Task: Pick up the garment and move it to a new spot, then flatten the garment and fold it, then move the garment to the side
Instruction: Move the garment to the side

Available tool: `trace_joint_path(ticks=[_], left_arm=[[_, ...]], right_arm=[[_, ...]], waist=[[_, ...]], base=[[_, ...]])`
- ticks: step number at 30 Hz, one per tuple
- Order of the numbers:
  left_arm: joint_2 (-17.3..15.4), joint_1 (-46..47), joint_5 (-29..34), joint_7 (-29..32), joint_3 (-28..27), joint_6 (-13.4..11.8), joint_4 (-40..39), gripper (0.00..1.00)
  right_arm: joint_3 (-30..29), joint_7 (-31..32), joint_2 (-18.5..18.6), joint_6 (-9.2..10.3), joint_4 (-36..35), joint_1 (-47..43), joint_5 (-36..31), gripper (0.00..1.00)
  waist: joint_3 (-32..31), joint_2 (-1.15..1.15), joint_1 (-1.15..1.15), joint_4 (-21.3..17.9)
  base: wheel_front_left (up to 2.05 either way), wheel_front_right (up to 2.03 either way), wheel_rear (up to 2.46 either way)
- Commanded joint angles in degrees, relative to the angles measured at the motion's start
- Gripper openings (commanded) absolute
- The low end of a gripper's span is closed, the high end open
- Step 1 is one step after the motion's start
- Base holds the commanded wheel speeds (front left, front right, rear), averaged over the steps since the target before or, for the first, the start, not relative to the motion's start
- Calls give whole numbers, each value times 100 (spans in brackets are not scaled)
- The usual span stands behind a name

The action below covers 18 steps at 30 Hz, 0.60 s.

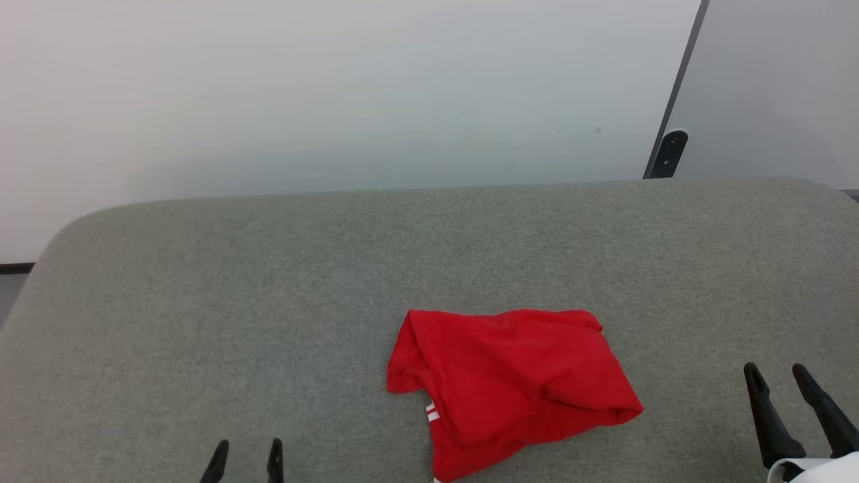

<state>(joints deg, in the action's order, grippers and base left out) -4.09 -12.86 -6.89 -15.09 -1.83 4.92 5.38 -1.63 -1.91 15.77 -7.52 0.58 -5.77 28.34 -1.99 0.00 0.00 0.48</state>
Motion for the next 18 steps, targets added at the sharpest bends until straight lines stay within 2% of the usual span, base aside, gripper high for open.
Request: trace_joint_path(ticks=[1,18], left_arm=[[1,-31,51,-2,-18,-40,-16,100],[43,11,157,-2,-101,-47,-56,100]], right_arm=[[-27,22,-29,7,-25,-94,-1,100],[-108,165,-140,7,-185,-182,38,100]], waist=[[2,0,0,5],[28,0,0,26]], base=[[0,0,0],[0,0,0]])
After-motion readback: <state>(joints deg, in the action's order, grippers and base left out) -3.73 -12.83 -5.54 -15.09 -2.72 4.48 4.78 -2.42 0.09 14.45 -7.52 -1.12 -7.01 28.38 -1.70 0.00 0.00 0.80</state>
